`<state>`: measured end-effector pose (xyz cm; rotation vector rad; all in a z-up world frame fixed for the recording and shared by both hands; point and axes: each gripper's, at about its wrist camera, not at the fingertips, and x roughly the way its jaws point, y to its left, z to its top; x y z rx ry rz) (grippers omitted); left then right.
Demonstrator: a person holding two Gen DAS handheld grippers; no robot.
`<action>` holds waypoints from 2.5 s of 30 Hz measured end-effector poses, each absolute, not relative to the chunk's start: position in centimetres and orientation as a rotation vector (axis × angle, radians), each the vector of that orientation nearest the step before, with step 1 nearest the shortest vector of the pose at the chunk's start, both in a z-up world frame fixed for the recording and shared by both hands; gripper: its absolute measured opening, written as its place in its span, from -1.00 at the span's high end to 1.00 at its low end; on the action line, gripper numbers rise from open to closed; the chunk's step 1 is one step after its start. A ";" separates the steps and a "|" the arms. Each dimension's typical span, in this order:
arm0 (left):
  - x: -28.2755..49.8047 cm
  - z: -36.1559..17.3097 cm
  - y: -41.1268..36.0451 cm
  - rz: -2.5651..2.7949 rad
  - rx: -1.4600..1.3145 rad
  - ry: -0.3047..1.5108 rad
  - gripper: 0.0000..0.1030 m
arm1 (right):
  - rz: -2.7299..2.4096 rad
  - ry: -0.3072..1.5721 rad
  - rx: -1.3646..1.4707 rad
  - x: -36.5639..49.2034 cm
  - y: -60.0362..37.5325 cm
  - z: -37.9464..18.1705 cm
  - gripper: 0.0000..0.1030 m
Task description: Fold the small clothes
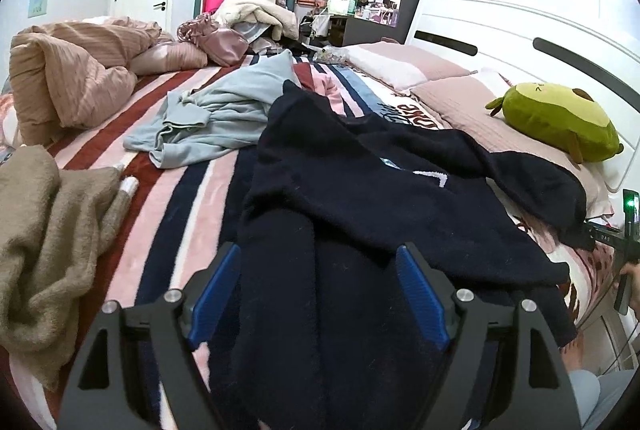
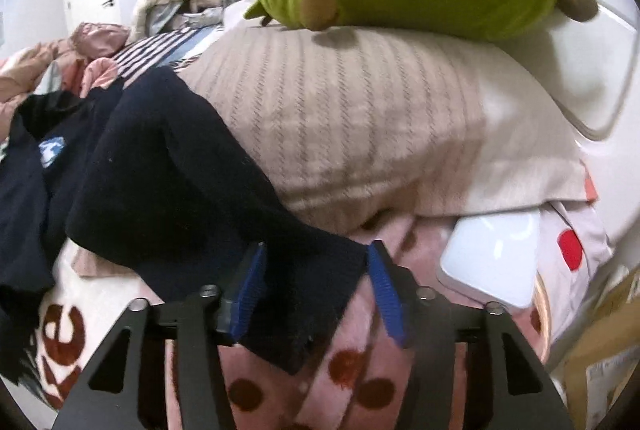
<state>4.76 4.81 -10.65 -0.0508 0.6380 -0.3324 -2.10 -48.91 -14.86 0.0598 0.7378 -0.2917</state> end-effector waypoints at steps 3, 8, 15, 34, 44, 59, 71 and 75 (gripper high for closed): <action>4.0 -10.5 5.4 -0.350 -0.070 0.615 -0.50 | -0.198 0.768 0.023 -0.8 -48.4 -15.0 -0.47; 3.2 -10.4 6.2 -0.341 -0.056 0.604 -0.50 | -0.211 0.893 0.066 1.3 -49.2 -17.2 -0.77; 2.6 -10.0 8.0 -0.359 -0.134 0.597 -0.50 | -0.180 0.843 0.142 -1.2 -47.8 -16.1 0.68; 0.5 -7.9 12.1 -0.390 -0.232 0.510 -0.50 | 0.267 0.428 0.149 -2.2 -28.2 0.3 0.78; -0.2 -8.5 16.2 -0.355 -0.236 0.532 -0.57 | 0.472 0.787 -0.022 5.5 -11.1 -9.2 0.76; 2.3 -10.1 9.6 -0.544 -0.168 0.632 -0.64 | 0.333 0.737 0.041 2.1 -16.4 -9.4 -0.18; 6.9 -14.6 1.0 -0.580 -0.086 0.805 -0.50 | 0.046 0.757 0.195 4.7 -29.5 -11.7 -0.16; 8.0 -15.1 0.5 -0.560 -0.090 0.849 0.60 | -0.014 0.782 0.184 7.8 -31.8 -12.3 0.52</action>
